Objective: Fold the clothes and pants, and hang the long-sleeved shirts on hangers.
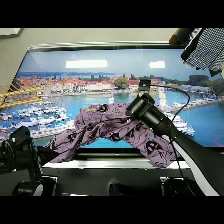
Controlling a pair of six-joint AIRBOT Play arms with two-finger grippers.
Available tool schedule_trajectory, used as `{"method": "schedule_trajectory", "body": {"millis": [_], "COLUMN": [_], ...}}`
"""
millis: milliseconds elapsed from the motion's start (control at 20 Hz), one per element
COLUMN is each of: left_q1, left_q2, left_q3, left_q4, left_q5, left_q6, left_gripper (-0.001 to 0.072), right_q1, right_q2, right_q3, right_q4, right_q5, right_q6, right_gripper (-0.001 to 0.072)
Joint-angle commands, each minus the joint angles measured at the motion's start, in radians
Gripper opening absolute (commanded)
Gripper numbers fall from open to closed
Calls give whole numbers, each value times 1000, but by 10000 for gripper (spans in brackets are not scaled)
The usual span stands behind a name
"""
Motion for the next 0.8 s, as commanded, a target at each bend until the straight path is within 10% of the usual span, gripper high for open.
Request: {"method": "schedule_trajectory", "body": {"millis": [0, 750], "left_q1": [0, 0], "left_q2": [-40, -109], "left_q3": [-2, -2], "left_q4": [10, -53], "left_q5": [59, 71], "left_q6": [19, 120], "left_gripper": [22, 23], "right_q1": [1, 1], "right_q2": [16, 38], "right_q3": [0, 11], "right_q4": [77, 64], "right_q5": [-14, -51], "right_q6": [-10, -23], "right_gripper": [30, 30]}}
